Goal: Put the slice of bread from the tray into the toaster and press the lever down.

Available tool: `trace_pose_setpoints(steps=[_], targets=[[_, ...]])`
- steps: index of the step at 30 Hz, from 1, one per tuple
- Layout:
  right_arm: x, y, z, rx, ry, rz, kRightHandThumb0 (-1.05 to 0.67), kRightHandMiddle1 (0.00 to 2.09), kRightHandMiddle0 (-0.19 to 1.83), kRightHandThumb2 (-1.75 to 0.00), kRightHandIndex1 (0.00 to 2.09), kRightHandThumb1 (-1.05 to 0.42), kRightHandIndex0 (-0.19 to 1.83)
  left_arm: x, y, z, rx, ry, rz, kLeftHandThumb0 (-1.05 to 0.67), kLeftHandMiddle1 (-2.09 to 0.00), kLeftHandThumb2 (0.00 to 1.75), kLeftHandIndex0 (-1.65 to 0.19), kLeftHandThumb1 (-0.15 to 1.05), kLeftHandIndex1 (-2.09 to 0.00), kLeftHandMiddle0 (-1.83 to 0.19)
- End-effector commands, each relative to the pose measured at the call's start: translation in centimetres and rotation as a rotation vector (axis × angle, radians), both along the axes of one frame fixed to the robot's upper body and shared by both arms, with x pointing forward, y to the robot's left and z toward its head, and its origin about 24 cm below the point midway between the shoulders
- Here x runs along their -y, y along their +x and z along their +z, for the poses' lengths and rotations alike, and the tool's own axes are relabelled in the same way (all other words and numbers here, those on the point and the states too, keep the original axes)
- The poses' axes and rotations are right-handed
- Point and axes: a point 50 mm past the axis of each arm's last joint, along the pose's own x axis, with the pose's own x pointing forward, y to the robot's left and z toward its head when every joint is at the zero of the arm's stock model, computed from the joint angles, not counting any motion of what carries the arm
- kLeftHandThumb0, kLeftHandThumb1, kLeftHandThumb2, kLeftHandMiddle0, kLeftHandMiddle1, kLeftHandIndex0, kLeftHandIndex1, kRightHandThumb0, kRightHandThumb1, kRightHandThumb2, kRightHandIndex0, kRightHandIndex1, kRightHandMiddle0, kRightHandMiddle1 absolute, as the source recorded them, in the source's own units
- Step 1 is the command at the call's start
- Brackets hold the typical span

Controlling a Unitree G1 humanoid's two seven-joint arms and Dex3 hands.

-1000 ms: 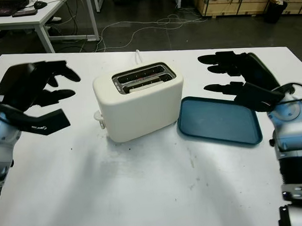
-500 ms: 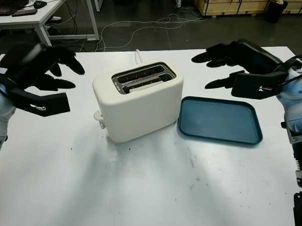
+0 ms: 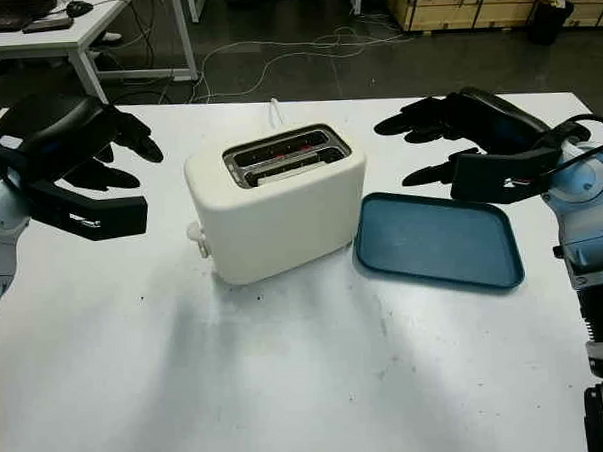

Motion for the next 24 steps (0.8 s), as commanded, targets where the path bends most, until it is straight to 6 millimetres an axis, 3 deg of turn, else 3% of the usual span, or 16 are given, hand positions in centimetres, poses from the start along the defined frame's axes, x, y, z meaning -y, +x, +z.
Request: trace_pose_setpoints(steps=[1,17,24], targets=[[-0.2,0.0,0.3,0.028,-0.004,0.014,-0.42,0.00,0.62,0.00,0.01,-0.81,0.68,-0.3,-0.2,-0.1,0.005,0.021,0.021,-0.43,-0.65,0.00,-1.04,0.78,-0.14,-0.96],[0.0,-0.2,0.4,0.052,0.046,0.002,-0.36,0.00,0.62,0.00,0.01,-0.81,0.69,-0.5,-0.5,-1.0,0.022,-0.044,0.042,-0.38,-0.55,0.00,-1.04,0.80,-0.06,-0.96],[-0.1,-0.2,0.1,0.061,0.070,-0.002,-0.34,0.00,0.62,0.00,0.00,-0.82,0.69,-0.5,-0.7,-1.4,0.022,-0.056,0.044,-0.37,-0.41,0.00,-1.00,0.81,-0.02,-0.95]])
